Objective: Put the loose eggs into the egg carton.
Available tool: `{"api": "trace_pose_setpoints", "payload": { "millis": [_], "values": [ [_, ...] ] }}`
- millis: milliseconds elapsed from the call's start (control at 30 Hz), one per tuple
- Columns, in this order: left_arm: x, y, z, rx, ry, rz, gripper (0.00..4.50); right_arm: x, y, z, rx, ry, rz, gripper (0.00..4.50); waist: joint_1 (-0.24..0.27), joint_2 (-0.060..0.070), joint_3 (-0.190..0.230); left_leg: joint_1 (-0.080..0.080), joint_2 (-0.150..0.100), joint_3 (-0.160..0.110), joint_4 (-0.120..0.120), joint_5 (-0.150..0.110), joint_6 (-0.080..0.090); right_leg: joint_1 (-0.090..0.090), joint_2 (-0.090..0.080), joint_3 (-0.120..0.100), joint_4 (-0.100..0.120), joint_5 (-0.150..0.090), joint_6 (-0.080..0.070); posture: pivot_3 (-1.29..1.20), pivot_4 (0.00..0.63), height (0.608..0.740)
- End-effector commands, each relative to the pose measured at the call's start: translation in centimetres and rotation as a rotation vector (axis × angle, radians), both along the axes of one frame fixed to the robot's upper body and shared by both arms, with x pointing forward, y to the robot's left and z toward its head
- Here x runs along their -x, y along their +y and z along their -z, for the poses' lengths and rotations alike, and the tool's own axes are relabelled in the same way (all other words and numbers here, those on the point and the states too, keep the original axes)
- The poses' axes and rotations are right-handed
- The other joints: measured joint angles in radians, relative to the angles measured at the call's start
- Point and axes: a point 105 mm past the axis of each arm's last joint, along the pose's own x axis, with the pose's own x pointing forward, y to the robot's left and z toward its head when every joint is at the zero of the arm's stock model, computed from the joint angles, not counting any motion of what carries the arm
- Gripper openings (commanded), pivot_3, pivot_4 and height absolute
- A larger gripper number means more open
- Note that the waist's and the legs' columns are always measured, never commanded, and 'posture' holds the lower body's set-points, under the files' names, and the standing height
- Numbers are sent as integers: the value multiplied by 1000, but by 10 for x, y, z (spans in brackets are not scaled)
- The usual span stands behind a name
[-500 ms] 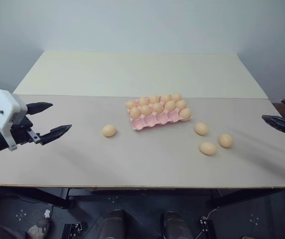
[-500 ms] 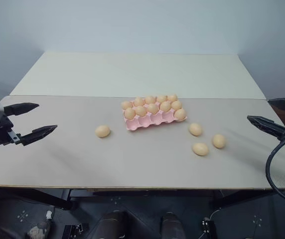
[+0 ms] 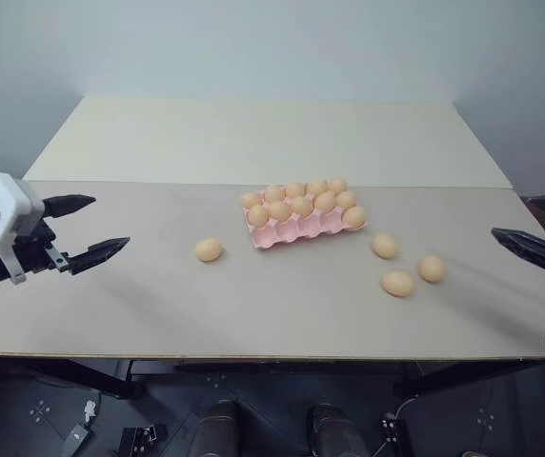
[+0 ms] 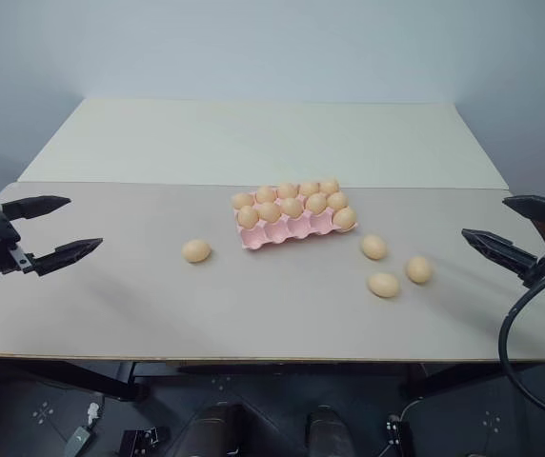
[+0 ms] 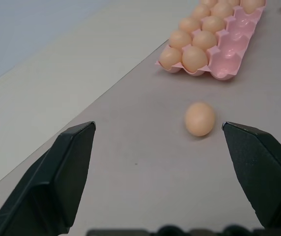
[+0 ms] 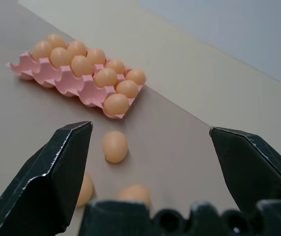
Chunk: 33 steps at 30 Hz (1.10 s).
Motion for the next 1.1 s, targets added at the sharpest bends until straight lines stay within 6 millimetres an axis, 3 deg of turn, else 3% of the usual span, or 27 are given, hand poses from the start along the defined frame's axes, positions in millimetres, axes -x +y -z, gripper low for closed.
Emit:
{"api": "trace_pose_setpoints", "payload": {
  "millis": [33,367,600,1100],
  "values": [
    [6,-13,-9,44,-7,102,4480,7,19,-3,32,-18,-51,4500,0,0,0,0,0,0,0,0,0,0,0,0,0,0,0,0,150,740],
    [-12,-61,-10,-45,32,324,4480,27,56,-1,71,66,-148,4500,8,0,0,-1,-1,-1,3,0,0,1,0,0,0,1,2,0,150,740],
    [-9,-90,-16,-83,55,488,4480,27,61,10,99,163,-118,4500,-1,-1,0,-2,-1,-1,3,0,0,0,1,1,0,1,2,0,150,740],
    [-8,-113,-19,-147,34,607,4480,17,77,51,281,284,-153,4500,0,-1,1,-3,-1,-1,5,0,0,0,1,1,0,1,3,0,150,740]
  ]
}}
